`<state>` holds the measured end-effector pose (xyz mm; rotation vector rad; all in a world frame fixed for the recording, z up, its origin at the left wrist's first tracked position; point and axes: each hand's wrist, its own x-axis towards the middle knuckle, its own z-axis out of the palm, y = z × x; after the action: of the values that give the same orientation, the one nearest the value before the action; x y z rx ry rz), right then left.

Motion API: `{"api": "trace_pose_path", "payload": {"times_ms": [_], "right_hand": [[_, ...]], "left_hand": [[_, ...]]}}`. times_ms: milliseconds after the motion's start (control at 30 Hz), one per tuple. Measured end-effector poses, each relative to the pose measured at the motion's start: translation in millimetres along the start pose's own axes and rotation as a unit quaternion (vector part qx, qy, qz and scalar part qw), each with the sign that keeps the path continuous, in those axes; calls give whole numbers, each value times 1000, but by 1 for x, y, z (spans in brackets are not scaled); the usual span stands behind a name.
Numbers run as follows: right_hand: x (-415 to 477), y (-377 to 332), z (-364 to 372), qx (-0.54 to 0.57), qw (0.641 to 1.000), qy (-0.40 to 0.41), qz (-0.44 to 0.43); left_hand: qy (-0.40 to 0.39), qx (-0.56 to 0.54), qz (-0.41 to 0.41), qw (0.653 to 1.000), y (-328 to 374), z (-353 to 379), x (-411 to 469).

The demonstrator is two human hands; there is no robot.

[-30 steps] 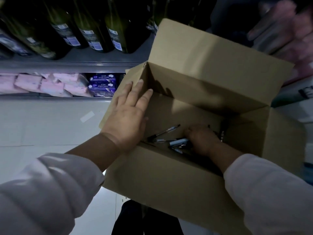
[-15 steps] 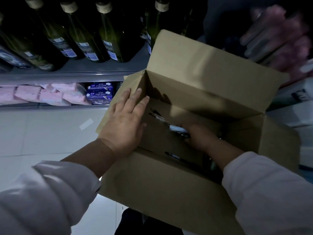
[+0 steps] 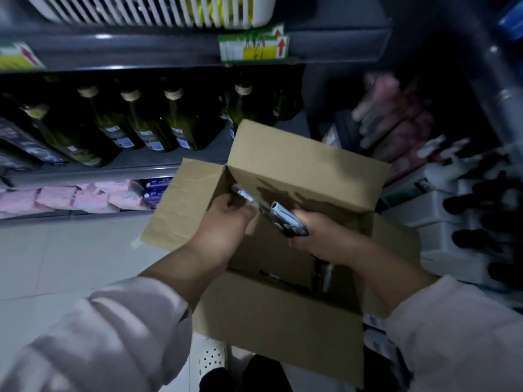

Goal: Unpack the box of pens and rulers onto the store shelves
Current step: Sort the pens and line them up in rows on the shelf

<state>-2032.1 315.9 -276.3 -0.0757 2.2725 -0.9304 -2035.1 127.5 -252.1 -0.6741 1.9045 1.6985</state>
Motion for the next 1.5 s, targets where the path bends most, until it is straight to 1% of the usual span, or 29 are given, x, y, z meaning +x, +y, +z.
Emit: {"api": "trace_pose_path", "payload": {"times_ms": [67, 133, 200, 267, 333, 367, 400, 467, 500, 567, 633, 667, 767, 867, 967, 1100, 1133, 1167, 1233, 1333, 1433, 1500], "right_hand": [[-13, -13, -10, -14, 1000, -6, -10], [-26, -27, -17, -15, 1000, -7, -21], [-40, -38, -24, -9, 1000, -1, -28], [-53, -46, -31, 8, 1000, 19, -20], [-64, -52, -41, 63, 997, 47, 2], [-69, -56, -46, 118, 991, 64, 14], [-74, -61, -52, 189, 978, 88, 18], [-83, -75, -67, 344, 929, 135, 7], [-88, -83, -75, 412, 899, 148, -1], [-102, -99, -90, 517, 842, 151, -20], [-116, -110, -104, 590, 795, 135, -42], [-123, -115, -109, 611, 779, 131, -51], [-145, -129, -124, 649, 746, 133, -70], [-167, -141, -137, 676, 716, 150, -94], [-190, -152, -147, 682, 699, 179, -118], [-218, -167, -156, 704, 665, 218, -125], [-223, -171, -156, 702, 661, 230, -129], [-228, -174, -155, 698, 660, 243, -132], [-238, -181, -153, 696, 650, 272, -135], [-256, -191, -146, 706, 618, 321, -128], [-277, -204, -133, 712, 599, 347, -116], [-293, -214, -121, 718, 581, 364, -119]], "left_hand": [[-56, -82, -91, 991, 18, 7, -11], [-60, -125, -120, 983, 35, 12, -21], [-48, -139, -102, 984, 51, 15, -33], [-22, -178, -61, 982, 70, 18, -47], [34, -203, -4, 979, 90, 16, -62], [59, -200, 27, 978, 99, 13, -70], [75, -188, 56, 978, 108, 11, -78], [82, -134, 84, 984, 121, 9, -95], [71, -102, 82, 989, 126, 10, -104], [28, -39, 64, 997, 132, 17, -120], [-19, 15, 57, 998, 138, 26, -134], [-40, 42, 59, 997, 142, 31, -142], [-79, 104, 92, 987, 156, 44, -165], [-126, 122, 129, 976, 173, 52, -187], [-158, 140, 155, 965, 190, 56, -204], [-188, 179, 216, 941, 207, 58, -220], [-201, 180, 233, 934, 211, 57, -225], [-216, 180, 251, 926, 214, 57, -232], [-263, 199, 288, 899, 219, 55, -247], [-329, 222, 330, 857, 222, 49, -267], [-334, 255, 354, 836, 223, 41, -281], [-333, 276, 387, 814, 220, 38, -283]]}}
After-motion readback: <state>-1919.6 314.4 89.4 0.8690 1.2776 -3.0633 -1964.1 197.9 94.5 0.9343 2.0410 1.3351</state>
